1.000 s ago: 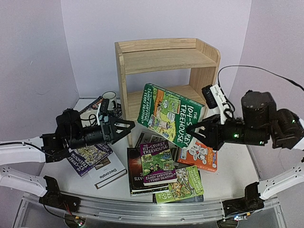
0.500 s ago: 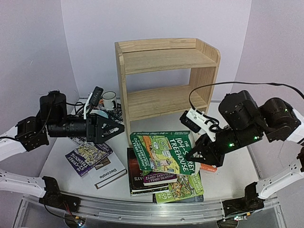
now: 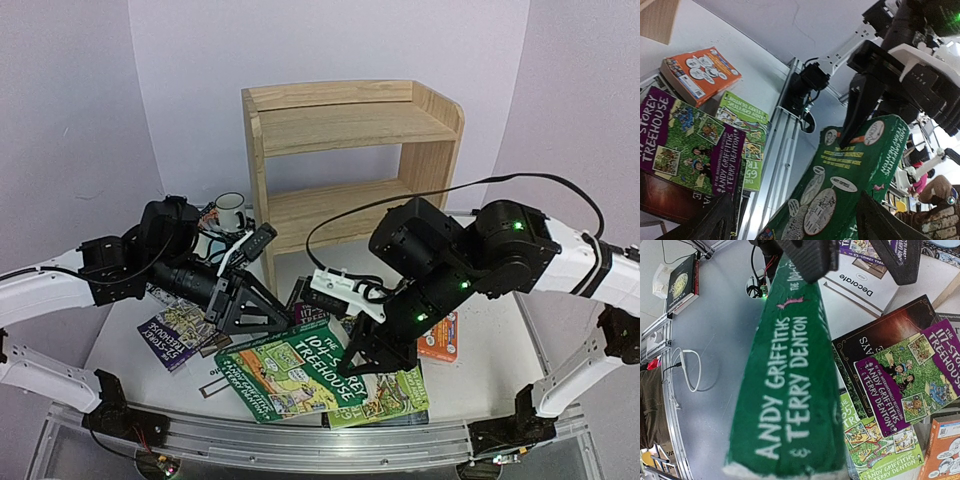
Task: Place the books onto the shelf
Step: Pass from the right arm to the left
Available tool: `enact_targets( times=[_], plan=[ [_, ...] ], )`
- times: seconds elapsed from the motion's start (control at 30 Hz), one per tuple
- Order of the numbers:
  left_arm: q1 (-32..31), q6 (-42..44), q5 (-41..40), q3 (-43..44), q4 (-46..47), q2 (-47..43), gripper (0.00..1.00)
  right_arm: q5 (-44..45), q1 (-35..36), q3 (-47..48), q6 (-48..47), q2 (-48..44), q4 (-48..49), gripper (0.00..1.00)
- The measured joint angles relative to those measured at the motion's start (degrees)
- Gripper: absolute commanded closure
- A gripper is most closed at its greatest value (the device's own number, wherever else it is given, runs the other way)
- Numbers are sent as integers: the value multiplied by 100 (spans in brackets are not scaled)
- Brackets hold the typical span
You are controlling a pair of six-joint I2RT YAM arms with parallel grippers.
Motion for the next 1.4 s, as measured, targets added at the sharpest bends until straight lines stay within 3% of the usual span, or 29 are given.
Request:
enact_targets(
  times=[0.23, 0.5, 0.73, 0.83, 1.0, 1.07, 1.13, 1.27, 1.4],
  plan=[
    [0, 187, 953, -1, 3, -120, 4, -53, 0, 123, -265, 47, -2, 91],
    [-26, 397, 1434, -17, 5, -194, 11, -199, -29, 461, -415, 214, 3, 92],
    [-44, 629, 1470, -17, 1, -154, 37, -215, -298, 570, -457, 356, -23, 90],
    [-34, 784, 1186, -17, 1, -155, 43, -217, -474, 646, -501, 429, -35, 90],
    [-28, 1014, 931, -24, -8, -152, 91, -407, -621, 718, -630, 494, -72, 84],
    [-29, 1144, 934, -26, 13, -151, 95, -483, -656, 759, -665, 518, -114, 77],
    [-39, 1257, 904, -26, 38, -154, 100, -509, -677, 771, -704, 520, -134, 47],
    [-46, 1389, 572, -28, -100, -148, 100, -326, -720, 818, -794, 520, -36, 10],
    [-63, 1430, -39, -83, -300, -194, 100, 109, -744, 847, -815, 515, 107, 2]
  ],
)
